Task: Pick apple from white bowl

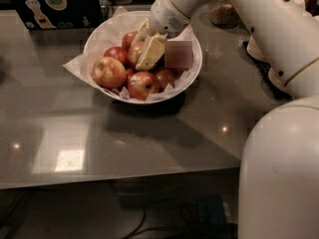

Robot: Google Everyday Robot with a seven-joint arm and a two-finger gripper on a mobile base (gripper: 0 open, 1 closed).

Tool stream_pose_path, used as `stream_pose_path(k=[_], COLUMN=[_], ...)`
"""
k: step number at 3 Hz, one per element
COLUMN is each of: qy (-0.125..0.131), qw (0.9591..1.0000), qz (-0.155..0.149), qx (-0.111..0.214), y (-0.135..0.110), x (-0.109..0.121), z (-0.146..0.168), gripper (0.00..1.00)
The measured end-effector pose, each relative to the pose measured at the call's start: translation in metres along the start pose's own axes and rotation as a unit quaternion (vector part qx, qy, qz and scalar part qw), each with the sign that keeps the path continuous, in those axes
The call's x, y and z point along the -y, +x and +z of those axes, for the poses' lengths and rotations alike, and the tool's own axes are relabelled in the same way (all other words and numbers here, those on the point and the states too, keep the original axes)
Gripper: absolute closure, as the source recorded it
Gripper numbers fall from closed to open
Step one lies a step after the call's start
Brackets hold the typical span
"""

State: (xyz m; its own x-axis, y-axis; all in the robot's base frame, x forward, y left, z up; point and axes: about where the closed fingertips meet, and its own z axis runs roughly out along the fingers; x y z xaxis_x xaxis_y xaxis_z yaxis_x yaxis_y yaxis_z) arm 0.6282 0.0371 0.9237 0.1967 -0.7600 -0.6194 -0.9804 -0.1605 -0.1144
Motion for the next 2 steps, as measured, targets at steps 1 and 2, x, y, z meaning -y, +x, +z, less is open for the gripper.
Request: stream_pose_path(k=[1, 2], qy=[0.0, 0.0], qw=[1.0, 1.0], qz=[0.0, 0.0], qx=[0.0, 0.0], y=[0.0, 0.0], x=[0.0, 0.0], z=[0.0, 0.0], gripper=[1.0, 1.0])
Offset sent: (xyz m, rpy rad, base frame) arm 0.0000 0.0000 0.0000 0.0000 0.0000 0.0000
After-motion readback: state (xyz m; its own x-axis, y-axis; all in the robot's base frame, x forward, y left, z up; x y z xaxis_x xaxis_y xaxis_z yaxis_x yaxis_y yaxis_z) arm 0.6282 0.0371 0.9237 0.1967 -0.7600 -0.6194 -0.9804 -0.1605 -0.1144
